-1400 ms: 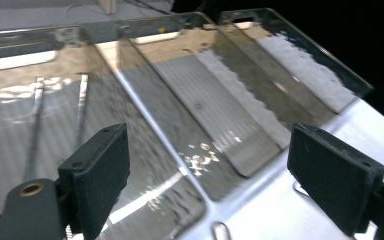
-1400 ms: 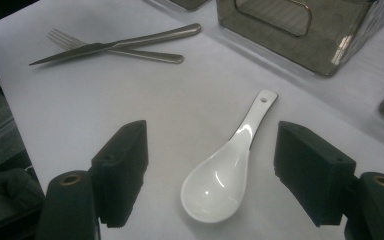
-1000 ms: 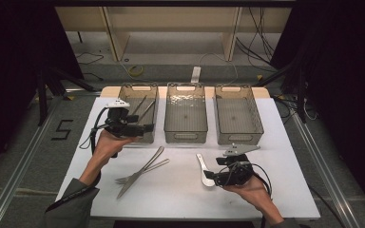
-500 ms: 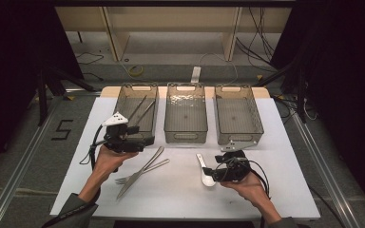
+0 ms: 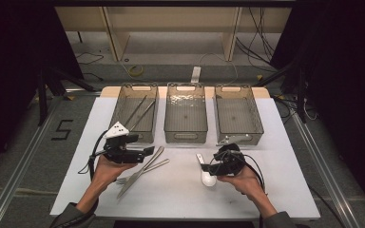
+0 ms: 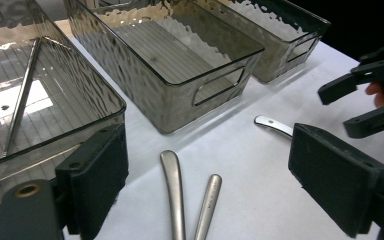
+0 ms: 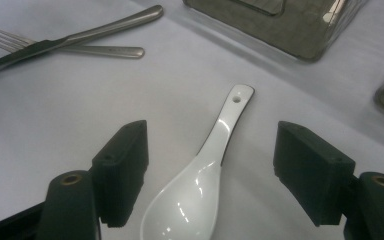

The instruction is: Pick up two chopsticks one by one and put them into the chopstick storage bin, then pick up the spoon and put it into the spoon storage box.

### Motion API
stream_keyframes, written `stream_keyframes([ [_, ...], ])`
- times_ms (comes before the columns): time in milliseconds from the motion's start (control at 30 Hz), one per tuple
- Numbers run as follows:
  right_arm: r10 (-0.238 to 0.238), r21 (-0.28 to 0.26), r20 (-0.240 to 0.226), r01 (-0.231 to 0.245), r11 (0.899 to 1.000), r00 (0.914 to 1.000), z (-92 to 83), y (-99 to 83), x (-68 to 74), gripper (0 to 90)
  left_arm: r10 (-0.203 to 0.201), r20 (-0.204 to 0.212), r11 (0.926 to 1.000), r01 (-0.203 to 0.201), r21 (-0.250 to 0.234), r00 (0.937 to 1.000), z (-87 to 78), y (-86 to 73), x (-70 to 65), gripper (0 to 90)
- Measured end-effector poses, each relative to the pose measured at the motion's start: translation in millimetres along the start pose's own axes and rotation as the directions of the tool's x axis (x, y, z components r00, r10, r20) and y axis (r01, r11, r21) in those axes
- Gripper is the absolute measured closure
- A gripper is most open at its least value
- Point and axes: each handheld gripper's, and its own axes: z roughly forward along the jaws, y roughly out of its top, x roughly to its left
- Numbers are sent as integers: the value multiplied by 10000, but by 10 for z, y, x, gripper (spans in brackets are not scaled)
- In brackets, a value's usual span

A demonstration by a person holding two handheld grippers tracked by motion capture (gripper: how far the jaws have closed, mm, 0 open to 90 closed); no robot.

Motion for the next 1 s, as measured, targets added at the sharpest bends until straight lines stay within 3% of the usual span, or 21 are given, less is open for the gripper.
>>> stream_keyframes([
  [500, -49, 637, 155, 39, 9980, 9999, 142, 68, -51, 314, -111, 253, 9997, 117, -229, 9996, -80, -97, -37, 154],
  [733, 76, 858, 273, -99, 9963, 9996, 181, 99, -80, 332, -10, 145, 9996, 14, -274, 9999, -78, -103, -51, 154],
  [1000, -223, 1350, 376, 170, 9907, 9990, 260, 143, -49, 395, 95, 44, 9996, -94, -280, 9999, -73, -111, -71, 154],
])
